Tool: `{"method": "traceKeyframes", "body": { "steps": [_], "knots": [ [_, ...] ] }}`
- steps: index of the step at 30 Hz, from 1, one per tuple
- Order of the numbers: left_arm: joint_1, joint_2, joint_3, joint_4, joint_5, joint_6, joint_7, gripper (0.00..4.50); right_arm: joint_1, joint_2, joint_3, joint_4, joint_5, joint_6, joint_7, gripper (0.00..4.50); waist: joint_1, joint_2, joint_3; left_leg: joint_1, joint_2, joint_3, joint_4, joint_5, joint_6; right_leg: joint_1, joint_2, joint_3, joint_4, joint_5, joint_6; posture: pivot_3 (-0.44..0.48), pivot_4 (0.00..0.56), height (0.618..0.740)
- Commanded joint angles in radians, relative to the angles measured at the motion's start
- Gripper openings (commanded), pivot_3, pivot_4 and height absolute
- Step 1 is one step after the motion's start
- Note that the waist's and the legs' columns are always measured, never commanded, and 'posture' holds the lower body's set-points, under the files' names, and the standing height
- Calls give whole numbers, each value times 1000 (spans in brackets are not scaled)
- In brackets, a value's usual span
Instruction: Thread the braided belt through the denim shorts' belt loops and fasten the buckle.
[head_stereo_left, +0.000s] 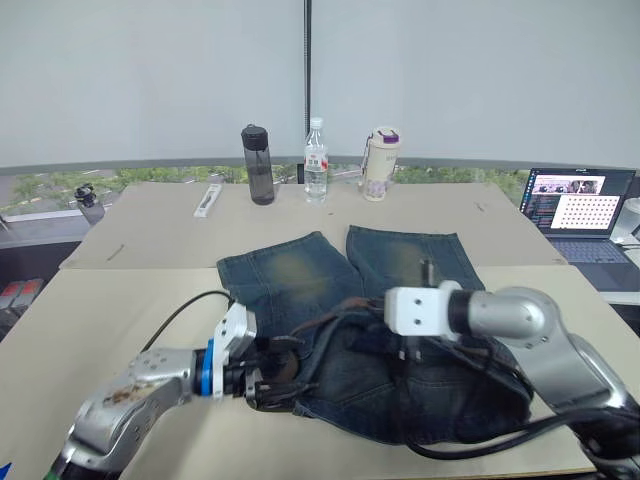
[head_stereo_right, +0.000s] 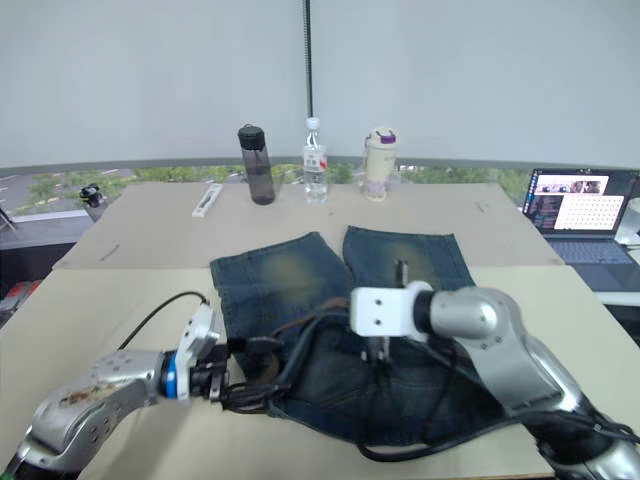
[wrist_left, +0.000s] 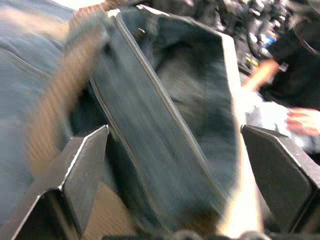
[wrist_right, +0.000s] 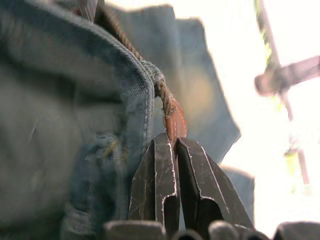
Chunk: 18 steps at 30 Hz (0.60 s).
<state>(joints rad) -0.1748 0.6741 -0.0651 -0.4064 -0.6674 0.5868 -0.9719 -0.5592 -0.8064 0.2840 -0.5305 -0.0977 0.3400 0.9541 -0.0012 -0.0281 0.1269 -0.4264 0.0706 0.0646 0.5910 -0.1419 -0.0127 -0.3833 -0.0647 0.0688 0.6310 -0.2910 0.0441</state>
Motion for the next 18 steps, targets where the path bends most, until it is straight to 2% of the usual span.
{"method": "traceKeyframes", "body": {
  "steps": [1, 4, 7, 11, 18],
  "knots": [
    [-1, -11, -4, 0, 16, -5, 11, 4500, -1, -111, -64, 76, -40, -148, 37, 19, 5, 0, 0, 0, 0, 0, 0, 0, 1, 0, 0, 0, 0, 0, 1, 0, 150, 740],
    [37, -13, 2, -23, 21, -14, 20, 4500, 89, -263, -204, 134, 11, -253, 103, 19, 17, 0, 0, 0, 0, 0, 0, -1, 1, 0, 0, 0, -1, 0, 1, 0, 150, 740],
    [56, -23, 1, -35, 25, -16, 32, 4500, 198, -359, -349, 131, 83, -310, 165, 19, 13, 1, 0, 0, 0, 1, 0, -1, 1, 1, -1, 0, -1, -3, -4, 0, 150, 740],
    [55, -37, -7, -32, 31, -17, 30, 4500, 288, -409, -476, 118, 122, -329, 196, 19, 3, 2, 0, 7, 3, 0, 0, -1, 1, 12, 1, 0, -1, -4, -5, 0, 150, 740],
    [-9, -54, -27, 40, 48, -39, -18, 4500, 383, -475, -723, 138, 111, -289, 253, 19, 8, 5, 1, 7, 4, 1, 0, -1, 1, 12, 2, 0, -1, -4, -6, 0, 150, 740]
  ]
}}
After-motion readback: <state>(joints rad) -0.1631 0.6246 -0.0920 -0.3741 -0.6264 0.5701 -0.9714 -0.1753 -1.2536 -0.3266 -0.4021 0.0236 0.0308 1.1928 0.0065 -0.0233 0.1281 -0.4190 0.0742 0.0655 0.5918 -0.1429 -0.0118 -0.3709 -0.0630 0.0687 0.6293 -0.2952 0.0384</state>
